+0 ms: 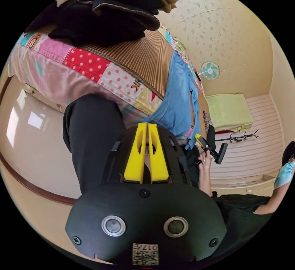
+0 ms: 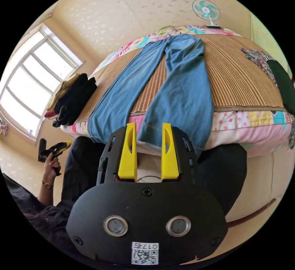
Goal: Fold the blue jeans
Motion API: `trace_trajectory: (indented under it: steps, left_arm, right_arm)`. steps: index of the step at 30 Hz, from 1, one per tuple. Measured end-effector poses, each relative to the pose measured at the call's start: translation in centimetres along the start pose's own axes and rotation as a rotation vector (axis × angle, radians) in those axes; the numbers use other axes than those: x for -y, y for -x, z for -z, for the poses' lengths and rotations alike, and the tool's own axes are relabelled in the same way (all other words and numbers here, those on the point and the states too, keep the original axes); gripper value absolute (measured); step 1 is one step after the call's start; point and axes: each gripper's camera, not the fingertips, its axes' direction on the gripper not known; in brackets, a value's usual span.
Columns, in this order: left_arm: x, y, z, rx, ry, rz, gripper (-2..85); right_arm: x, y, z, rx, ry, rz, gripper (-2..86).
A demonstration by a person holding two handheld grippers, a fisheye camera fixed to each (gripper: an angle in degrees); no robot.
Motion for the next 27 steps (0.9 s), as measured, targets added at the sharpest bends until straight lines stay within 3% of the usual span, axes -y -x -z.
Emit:
trace_trajectory:
  steps: [3, 6, 10, 12, 14, 17, 19, 23, 27]
  left_arm:
    - [0.6, -2.3, -1.0, -0.054, 0.038, -0.069, -0.9]
    - [1.2, -6.1, -3.3, -0.132, 0.11, -0.158, -0.9]
    - [1.0, -11.8, -6.1, -0.266, 0.256, -0.304, -0.9]
    - [0.3, -13.5, -7.0, -0.294, 0.301, -0.361, -0.8]
    - [-0.6, -14.6, -8.0, -0.292, 0.346, -0.404, -0.7]
    - [-2.4, -15.6, -10.1, -0.283, 0.418, -0.438, 0.4]
    - [-3.8, -16.8, -12.1, -0.312, 0.496, -0.478, 4.2]
    - [-5.4, -19.1, -14.1, -0.268, 0.555, -0.524, 8.8]
    - [-7.3, -22.4, -13.8, -0.34, 0.57, -0.594, 9.6]
  right_arm:
    - [2.8, -1.3, -1.6, 0.003, 0.132, 0.018, 12.9]
    - [4.0, -2.4, 1.8, -0.08, 0.156, 0.041, 5.5]
    - [0.4, -12.8, 15.3, 0.512, -0.139, -0.194, 2.7]
    - [-3.8, -19.5, 19.7, 0.674, -0.298, -0.359, 2.4]
    - [-9.8, -27.6, 23.0, 0.636, -0.386, -0.51, 2.2]
    - [-16.2, -35.0, 25.1, 0.458, -0.33, -0.692, 2.0]
    - [-18.9, -37.4, 26.7, 0.452, -0.341, -0.74, 2.5]
    - [-20.9, -37.7, 30.1, 0.533, -0.444, -0.677, 8.9]
    - [-18.9, -37.5, 27.9, 0.59, -0.282, -0.654, 10.8]
